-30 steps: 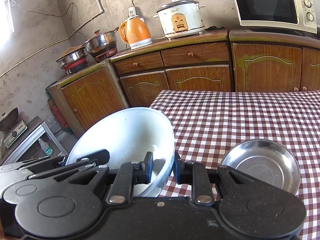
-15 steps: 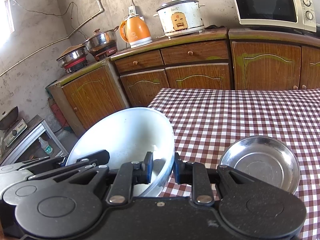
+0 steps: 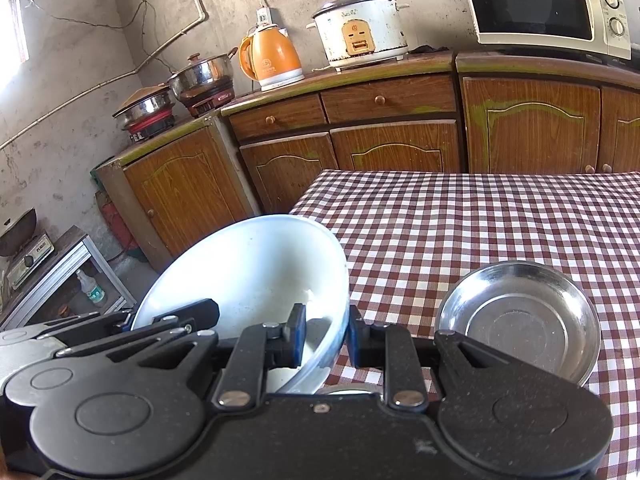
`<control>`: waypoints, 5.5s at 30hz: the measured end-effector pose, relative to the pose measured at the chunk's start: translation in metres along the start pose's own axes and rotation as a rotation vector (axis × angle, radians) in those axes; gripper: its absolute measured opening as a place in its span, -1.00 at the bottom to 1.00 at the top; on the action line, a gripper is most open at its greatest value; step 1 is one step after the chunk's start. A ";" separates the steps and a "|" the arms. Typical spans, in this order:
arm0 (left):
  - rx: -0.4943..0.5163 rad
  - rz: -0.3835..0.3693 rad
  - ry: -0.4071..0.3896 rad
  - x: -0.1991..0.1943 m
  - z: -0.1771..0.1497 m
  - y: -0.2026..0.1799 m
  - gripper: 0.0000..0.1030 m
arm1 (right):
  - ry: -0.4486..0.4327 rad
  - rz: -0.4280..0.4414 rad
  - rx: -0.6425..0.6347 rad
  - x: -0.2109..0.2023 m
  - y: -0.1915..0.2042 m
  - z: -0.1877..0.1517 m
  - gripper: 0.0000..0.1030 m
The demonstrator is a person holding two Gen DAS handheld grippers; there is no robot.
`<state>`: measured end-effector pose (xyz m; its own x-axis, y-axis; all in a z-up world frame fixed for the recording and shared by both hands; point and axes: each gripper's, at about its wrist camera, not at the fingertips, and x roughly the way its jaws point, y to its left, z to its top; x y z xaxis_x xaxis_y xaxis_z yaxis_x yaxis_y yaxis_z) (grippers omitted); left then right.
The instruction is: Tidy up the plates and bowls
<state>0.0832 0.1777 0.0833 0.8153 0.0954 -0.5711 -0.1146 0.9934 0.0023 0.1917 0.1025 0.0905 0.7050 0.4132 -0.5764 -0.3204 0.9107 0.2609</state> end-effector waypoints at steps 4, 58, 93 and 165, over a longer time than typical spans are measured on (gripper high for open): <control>-0.001 -0.001 0.002 0.000 -0.001 0.000 -0.63 | 0.002 0.000 0.000 0.000 0.000 -0.001 -0.47; 0.003 -0.043 0.063 -0.003 -0.038 -0.023 -0.63 | 0.041 -0.052 0.028 -0.013 -0.024 -0.042 -0.47; 0.028 -0.048 0.184 0.025 -0.068 -0.034 -0.63 | 0.157 -0.070 0.105 0.010 -0.051 -0.073 -0.47; -0.072 0.018 0.234 0.044 -0.090 0.000 0.79 | 0.212 -0.010 0.072 0.021 -0.069 -0.101 0.74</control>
<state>0.0680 0.1759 -0.0157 0.6601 0.0874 -0.7461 -0.1752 0.9837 -0.0398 0.1648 0.0483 -0.0181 0.5565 0.4017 -0.7273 -0.2630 0.9155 0.3044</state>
